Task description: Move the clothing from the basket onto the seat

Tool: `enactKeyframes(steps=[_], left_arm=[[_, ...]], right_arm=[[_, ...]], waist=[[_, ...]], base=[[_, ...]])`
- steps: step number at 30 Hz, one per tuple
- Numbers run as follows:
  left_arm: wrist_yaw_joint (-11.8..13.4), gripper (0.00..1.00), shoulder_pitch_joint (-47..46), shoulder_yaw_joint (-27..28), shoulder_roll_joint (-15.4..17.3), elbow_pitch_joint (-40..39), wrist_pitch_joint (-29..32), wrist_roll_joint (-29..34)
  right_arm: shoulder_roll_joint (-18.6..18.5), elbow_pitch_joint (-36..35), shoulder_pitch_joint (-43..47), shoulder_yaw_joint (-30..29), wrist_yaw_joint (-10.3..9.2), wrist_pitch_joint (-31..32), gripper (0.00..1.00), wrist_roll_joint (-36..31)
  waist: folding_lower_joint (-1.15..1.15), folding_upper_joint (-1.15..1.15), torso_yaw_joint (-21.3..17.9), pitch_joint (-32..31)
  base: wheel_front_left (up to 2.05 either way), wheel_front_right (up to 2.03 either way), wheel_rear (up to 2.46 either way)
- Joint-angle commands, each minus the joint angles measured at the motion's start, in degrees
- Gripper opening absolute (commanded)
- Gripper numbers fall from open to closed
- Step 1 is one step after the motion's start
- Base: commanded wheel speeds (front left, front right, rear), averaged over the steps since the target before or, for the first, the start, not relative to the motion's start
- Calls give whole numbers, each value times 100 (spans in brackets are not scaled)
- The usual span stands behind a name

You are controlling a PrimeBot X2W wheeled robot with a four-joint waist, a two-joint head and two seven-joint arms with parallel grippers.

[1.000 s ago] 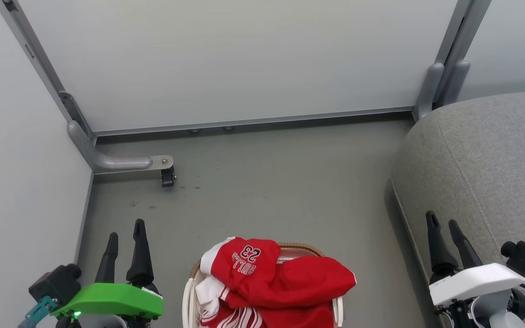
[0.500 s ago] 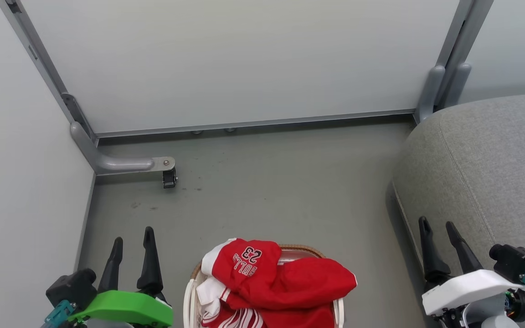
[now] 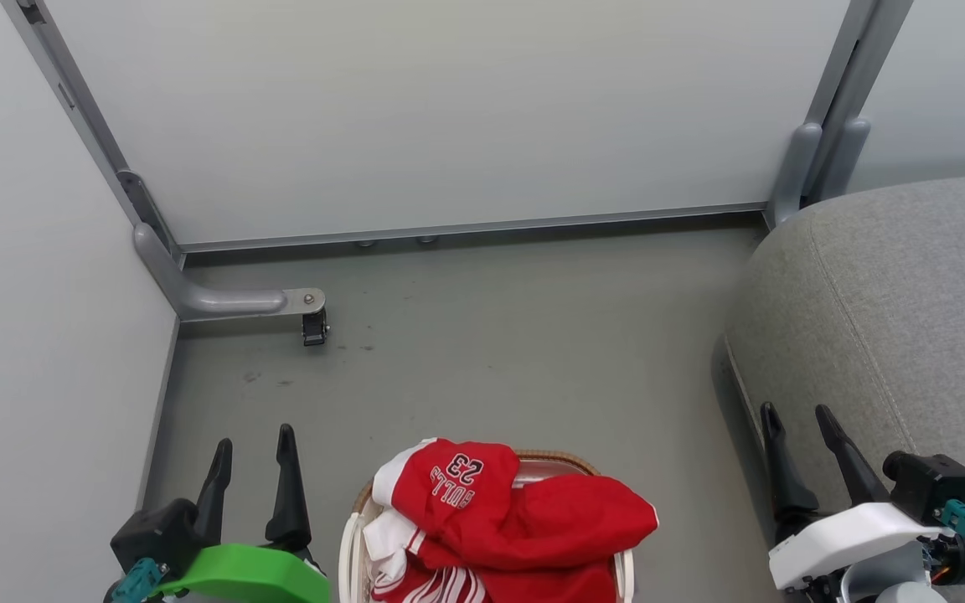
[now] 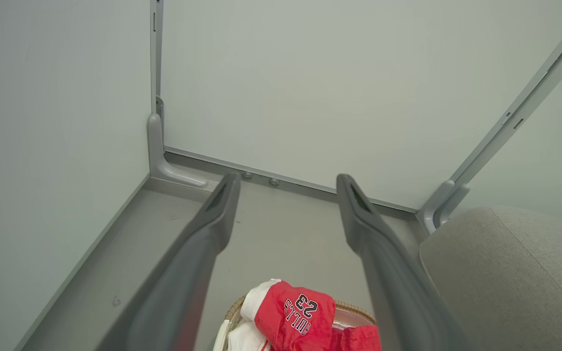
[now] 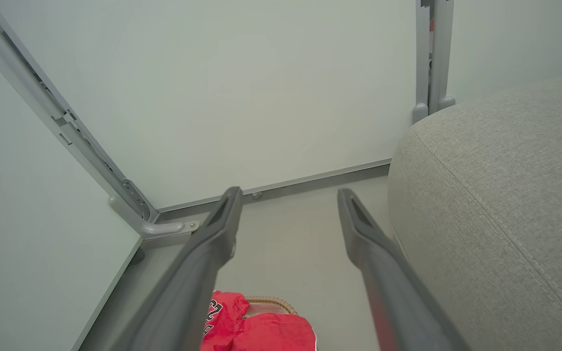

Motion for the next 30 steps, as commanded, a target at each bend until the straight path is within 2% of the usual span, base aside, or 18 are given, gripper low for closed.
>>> enactKeyframes(steps=[1, 30], left_arm=[[37, 100, 50, -18, 44, 4, -42, 117], [144, 100, 134, -207, 51, 332, -371, 1039]], right_arm=[[-35, -33, 31, 12, 1, -51, 100, -159], [-52, 73, 118, 101, 1, -379, 100, -1425]], waist=[[0, 0, 3, 1], [0, 0, 33, 9]], base=[[0, 0, 0], [0, 0, 0]])
